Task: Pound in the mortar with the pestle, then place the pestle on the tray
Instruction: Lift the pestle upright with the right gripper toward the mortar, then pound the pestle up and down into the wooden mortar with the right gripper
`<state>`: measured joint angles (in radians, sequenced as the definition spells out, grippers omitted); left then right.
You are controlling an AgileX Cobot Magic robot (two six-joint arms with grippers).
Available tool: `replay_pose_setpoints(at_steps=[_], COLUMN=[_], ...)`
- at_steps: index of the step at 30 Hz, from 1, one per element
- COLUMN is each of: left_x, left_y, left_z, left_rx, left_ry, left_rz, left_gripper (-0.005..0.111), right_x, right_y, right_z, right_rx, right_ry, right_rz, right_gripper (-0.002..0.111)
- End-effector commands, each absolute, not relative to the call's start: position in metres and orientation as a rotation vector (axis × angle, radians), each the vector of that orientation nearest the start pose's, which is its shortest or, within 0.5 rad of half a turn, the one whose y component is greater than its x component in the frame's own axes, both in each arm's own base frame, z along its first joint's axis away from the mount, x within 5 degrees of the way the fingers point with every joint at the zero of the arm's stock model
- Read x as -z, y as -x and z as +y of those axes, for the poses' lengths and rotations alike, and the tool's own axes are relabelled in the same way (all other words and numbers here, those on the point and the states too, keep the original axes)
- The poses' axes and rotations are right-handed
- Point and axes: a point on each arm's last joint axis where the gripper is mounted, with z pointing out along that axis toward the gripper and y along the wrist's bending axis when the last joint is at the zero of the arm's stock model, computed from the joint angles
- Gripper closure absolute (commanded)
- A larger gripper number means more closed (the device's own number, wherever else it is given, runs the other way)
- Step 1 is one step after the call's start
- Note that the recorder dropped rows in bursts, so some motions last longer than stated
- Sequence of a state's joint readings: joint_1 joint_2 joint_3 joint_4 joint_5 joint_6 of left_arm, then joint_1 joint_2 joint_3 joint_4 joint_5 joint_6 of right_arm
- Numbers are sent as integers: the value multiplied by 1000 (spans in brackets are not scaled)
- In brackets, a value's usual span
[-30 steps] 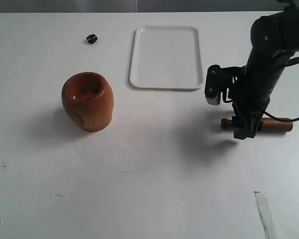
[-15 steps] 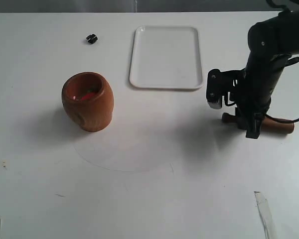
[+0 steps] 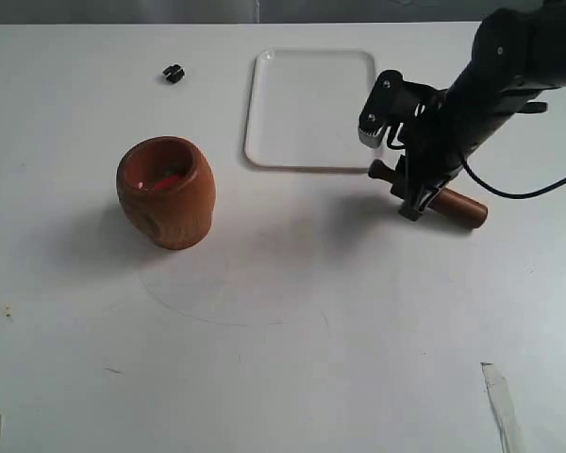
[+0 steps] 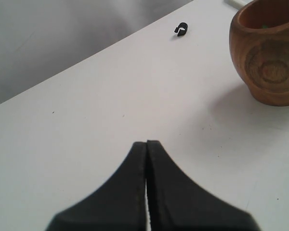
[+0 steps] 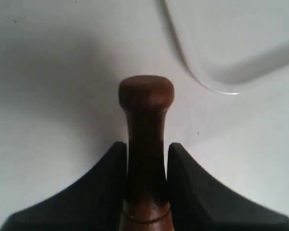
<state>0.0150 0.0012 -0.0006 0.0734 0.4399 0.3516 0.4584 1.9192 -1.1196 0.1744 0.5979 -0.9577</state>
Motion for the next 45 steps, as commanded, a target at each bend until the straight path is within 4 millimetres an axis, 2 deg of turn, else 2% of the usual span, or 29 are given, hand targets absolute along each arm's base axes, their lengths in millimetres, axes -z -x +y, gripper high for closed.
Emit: replay_pose_setpoints(at_steps=[1, 4, 12, 15, 17, 19, 23, 30, 36, 39, 42, 45], left_x=[-174, -174, -174, -174, -174, -174, -174, -174, -174, -174, -174, -174], left_y=[-51, -51, -51, -51, -51, -51, -51, -51, -51, -51, -51, -51], left_z=[3, 3, 3, 3, 3, 3, 3, 3, 3, 3, 3, 3], left_rx=[-302, -302, -302, -302, -302, -302, -302, -302, -302, -302, -302, -302], left_ry=[-361, -361, -361, -361, -361, -361, -361, -361, -361, -361, -361, -361], left_rz=[1897, 1897, 1897, 1897, 1897, 1897, 1897, 1897, 1897, 1897, 1897, 1897], left_gripper=[107, 107, 107, 107, 107, 107, 107, 107, 107, 107, 107, 107], right_x=[-154, -175, -257, -277, -284, -283, -280, -279, -278, -270, -254, -235], right_y=[-324, -325, -311, -298, -290, -276, -265, -261, -262, -266, -271, -274], right_z=[171, 176, 189, 198, 202, 208, 219, 247, 294, 318, 338, 348], right_rx=[-99, -144, -374, -500, -572, -723, -907, -983, -1043, -1070, -1094, -1113], right_ry=[1601, 1496, 1222, 1121, 1102, 1160, 1228, 1295, 1369, 1400, 1425, 1443], right_rz=[2253, 2185, 1887, 1744, 1616, 1511, 1423, 1361, 1276, 1249, 1250, 1280], right_gripper=[108, 108, 108, 108, 108, 108, 108, 108, 108, 108, 108, 108])
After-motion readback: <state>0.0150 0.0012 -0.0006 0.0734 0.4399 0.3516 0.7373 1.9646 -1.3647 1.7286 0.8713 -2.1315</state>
